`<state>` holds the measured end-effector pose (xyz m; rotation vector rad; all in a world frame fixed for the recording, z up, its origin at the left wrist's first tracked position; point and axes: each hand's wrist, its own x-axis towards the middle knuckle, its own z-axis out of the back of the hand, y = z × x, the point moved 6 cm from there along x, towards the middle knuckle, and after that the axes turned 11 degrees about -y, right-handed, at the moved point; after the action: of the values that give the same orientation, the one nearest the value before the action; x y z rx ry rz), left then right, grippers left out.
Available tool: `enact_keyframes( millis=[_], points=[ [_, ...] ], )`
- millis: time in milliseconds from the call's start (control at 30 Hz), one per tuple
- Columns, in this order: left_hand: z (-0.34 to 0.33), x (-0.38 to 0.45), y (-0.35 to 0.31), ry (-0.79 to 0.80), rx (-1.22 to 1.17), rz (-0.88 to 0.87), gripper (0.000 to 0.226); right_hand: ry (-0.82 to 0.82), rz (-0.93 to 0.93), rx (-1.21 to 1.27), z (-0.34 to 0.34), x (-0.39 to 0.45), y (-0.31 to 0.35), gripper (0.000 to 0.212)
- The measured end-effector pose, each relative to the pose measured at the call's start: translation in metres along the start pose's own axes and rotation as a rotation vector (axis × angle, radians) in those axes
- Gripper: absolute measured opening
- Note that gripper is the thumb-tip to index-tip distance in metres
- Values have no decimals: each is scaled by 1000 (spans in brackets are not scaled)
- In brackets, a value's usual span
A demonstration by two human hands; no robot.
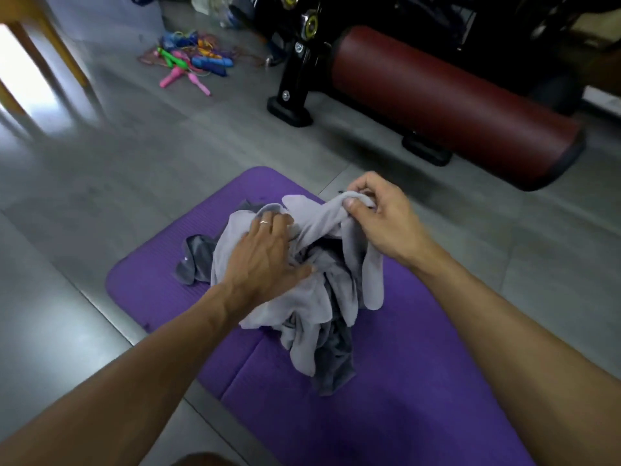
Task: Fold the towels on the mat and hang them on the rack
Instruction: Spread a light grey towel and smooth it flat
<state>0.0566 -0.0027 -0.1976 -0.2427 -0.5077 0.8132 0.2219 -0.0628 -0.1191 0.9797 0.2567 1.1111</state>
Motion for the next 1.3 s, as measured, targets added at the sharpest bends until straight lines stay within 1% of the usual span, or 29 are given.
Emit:
enact_keyframes(
  millis=[67, 100, 133, 200, 233, 300, 367, 400, 433, 467, 533, 567, 600, 633, 667, 700, 733, 767, 800, 833, 900, 933, 1000, 1067, 1100, 1167, 1233, 1300],
  points=[
    [0, 18, -5, 36, -1, 27, 86, -46, 35, 20, 18, 11, 20, 3],
    [-2, 25, -10, 58, 9, 13, 81, -79, 41, 23, 30, 16, 28, 3],
    [-2, 31, -16, 50, 29, -11, 69, -115, 47, 17, 42, 20, 33, 3],
    [2, 43, -30, -23, 94, -65, 39, -216, 67, -21, 71, 25, 37, 4],
    [4, 49, -35, -57, 80, -55, 28, -275, 64, -40, 85, 25, 35, 4],
    [5, 62, -40, -49, -89, 78, 18, -368, 7, -39, 110, 21, 23, 6],
    [7, 78, -48, 1, -426, 239, 11, -388, -80, -47, 123, 15, 6, 5],
    [10, 87, -57, 25, -616, 284, 6, -360, -124, -58, 125, 11, -2, 3],
    [16, 96, -69, 45, -768, 277, 7, -298, -160, -78, 124, 8, -7, 6],
    [22, 106, -83, 67, -873, 230, 12, -193, -182, -101, 119, 3, -9, 19],
    [31, 118, -109, 105, -967, 116, 17, 67, -210, -132, 102, -10, -8, 59],
    [34, 122, -121, 122, -957, 68, 14, 146, -213, -166, 97, -17, -8, 66],
    [37, 124, -131, 142, -931, 33, 13, 173, -211, -210, 95, -21, -11, 59],
    [40, 124, -140, 169, -918, 6, 16, 123, -206, -266, 99, -23, -11, 44],
    [44, 124, -149, 204, -918, -16, 22, 13, -219, -265, 109, -20, -10, 27],
    [46, 123, -156, 244, -928, -38, 30, -151, -288, -181, 124, -18, -9, 13],
    [47, 120, -162, 279, -923, -65, 39, -318, -391, -19, 141, -18, -10, 7],
    [46, 118, -165, 292, -874, -98, 46, -449, -492, 181, 155, -18, -9, 12],
    [42, 114, -168, 284, -776, -136, 48, -530, -566, 370, 163, -17, -7, 15],
    [33, 109, -166, 252, -637, -167, 46, -547, -599, 462, 167, -16, -4, 15],
    [15, 95, -164, 155, -356, -205, 37, -582, -612, 447, 179, -14, -2, 16],
    [4, 85, -160, 124, -253, -195, 36, -630, -620, 411, 186, -15, -2, 19],
    [-19, 63, -144, 133, -84, -134, 36, -761, -629, 370, 209, -21, -5, 26],
    [-35, 50, -126, 152, 5, -70, 31, -879, -623, 346, 238, -32, -13, 30],
    [-37, 49, -123, 164, -21, -37, 26, -875, -606, 287, 250, -38, -16, 26],
    [-38, 57, -132, 215, -197, 13, 19, -711, -526, 68, 264, -49, -19, 11],
    [-27, 70, -161, 296, -379, 13, 18, -501, -422, -93, 265, -62, -19, 36],
    [-5, 81, -204, 330, -535, -46, 20, -301, -388, -197, 254, -75, -21, 58]
  ],
)
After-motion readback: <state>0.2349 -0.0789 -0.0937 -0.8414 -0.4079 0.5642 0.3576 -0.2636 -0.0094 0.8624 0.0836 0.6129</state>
